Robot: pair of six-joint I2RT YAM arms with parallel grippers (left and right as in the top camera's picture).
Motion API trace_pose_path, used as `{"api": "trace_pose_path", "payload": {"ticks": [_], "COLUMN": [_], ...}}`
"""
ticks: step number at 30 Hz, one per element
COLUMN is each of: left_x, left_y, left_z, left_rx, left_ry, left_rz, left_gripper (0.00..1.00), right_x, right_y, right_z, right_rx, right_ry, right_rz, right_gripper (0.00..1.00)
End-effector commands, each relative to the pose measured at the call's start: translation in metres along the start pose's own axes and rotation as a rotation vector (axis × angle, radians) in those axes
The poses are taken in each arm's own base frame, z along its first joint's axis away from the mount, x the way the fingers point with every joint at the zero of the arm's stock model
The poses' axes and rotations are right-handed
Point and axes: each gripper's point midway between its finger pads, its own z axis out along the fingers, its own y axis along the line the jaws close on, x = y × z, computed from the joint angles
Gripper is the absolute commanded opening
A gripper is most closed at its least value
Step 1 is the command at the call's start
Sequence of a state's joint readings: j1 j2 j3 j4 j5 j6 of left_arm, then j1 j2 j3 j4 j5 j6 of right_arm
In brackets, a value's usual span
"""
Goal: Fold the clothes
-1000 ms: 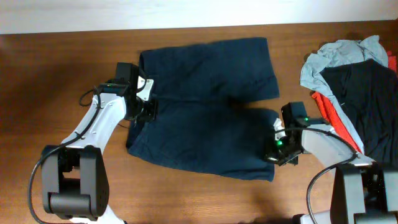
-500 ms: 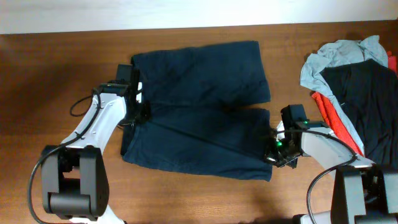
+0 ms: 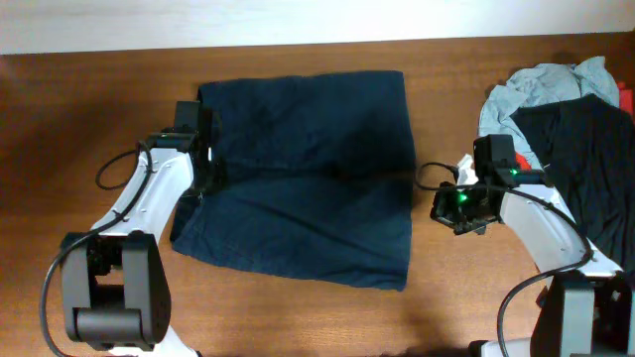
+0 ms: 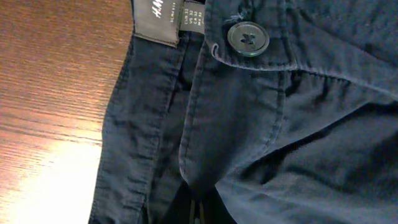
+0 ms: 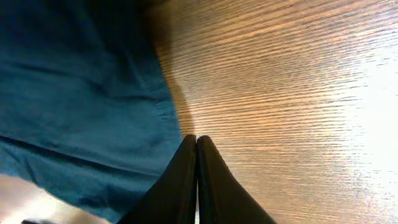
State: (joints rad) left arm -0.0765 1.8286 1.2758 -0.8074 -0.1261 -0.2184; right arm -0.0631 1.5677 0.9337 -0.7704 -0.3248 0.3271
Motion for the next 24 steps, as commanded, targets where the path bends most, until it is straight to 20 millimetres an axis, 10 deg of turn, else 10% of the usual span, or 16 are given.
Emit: {"api": "trace_pose_path", "payload": {"ticks": [1,17,24], "left_x": [-0.012,-0.014,-0.015], "left_y": [0.004,0.001,0.001], "left_z": [-0.014,-0.014,-0.014], "left_rx": [-0.013,0.003,0.004], "left_ry": [-0.052,-0.057,-0.060], "left_rz": [-0.022,-0.023,-0.023], "left_gripper": [0.00,0.01,0.01], "right_x": [0.003,-0.016,-0.012], "right_y": [0.009,0.006,0.073], "right_z": [-0.003,0.051,0.046], "right_rx": [-0.025,0.004,-0.398], "right_ry": [0.008,0.013,0.041], "right_rz": [-0.047,-0.089,-0.264], "right_gripper": [0.05,0.09,0.04]}}
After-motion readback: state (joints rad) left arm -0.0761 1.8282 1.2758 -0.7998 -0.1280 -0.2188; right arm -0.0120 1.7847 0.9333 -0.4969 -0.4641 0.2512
